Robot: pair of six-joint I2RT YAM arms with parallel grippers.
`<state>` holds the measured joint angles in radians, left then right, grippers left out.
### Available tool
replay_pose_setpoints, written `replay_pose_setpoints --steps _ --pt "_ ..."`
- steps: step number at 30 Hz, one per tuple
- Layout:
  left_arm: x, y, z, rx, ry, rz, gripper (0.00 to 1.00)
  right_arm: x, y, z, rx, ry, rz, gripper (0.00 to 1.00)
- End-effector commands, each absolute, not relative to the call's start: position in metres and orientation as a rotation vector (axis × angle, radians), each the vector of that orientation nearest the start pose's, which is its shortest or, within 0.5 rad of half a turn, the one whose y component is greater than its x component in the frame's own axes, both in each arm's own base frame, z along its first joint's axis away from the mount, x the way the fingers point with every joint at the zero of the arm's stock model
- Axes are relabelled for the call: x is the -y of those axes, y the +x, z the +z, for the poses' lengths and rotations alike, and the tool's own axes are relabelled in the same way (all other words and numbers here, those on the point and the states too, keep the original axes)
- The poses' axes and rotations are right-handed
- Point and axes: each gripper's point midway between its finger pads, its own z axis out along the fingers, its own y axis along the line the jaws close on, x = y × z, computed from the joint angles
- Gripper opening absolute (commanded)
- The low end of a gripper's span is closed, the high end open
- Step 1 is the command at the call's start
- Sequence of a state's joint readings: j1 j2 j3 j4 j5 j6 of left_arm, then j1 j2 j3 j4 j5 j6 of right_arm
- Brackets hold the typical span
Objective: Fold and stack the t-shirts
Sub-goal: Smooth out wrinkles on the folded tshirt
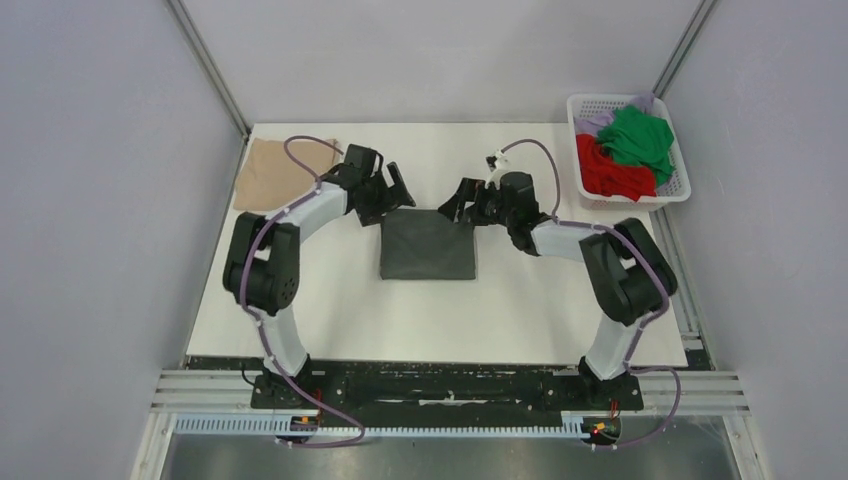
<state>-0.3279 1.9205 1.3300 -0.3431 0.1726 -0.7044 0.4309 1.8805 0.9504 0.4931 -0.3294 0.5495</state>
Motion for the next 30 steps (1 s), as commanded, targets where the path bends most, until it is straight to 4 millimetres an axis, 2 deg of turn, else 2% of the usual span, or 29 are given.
replay_pose_setpoints --steps 1,4,7,10,16,19,22,25,28,30 --pt "0.202 0.403 0.134 -2.427 -0.36 -0.657 1.0 -0.268 0.391 0.136 -2.002 -0.153 0.923 0.98" --pt "0.208 0.369 0.132 -2.449 -0.359 -0.756 1.0 -0.277 0.35 0.137 -2.001 -0.21 0.993 0.98" --pt "0.223 0.336 0.122 -2.451 -0.356 -0.878 1.0 -0.288 0.31 0.122 -2.024 -0.255 1.068 0.98" --pt "0.23 0.311 0.104 -2.489 -0.347 -0.904 1.0 -0.292 0.285 0.1 -2.069 -0.256 1.108 0.98" --pt "0.225 0.284 0.054 -2.588 -0.404 -0.897 1.0 -0.273 0.273 0.052 -2.203 -0.204 1.005 0.98" --pt "0.22 0.272 0.028 -2.669 -0.432 -0.859 1.0 -0.267 0.266 0.04 -2.236 -0.197 0.987 0.98" --pt "0.214 0.263 0.012 -2.73 -0.442 -0.804 1.0 -0.263 0.264 0.037 -2.242 -0.199 0.965 0.98" --pt "0.209 0.26 0.015 -2.726 -0.441 -0.777 1.0 -0.263 0.265 0.046 -2.214 -0.222 0.964 0.98" --pt "0.207 0.263 0.038 -2.677 -0.395 -0.779 1.0 -0.264 0.269 0.067 -2.165 -0.238 0.967 0.98" --pt "0.207 0.264 0.057 -2.651 -0.344 -0.787 1.0 -0.262 0.272 0.088 -2.11 -0.246 0.96 0.98"
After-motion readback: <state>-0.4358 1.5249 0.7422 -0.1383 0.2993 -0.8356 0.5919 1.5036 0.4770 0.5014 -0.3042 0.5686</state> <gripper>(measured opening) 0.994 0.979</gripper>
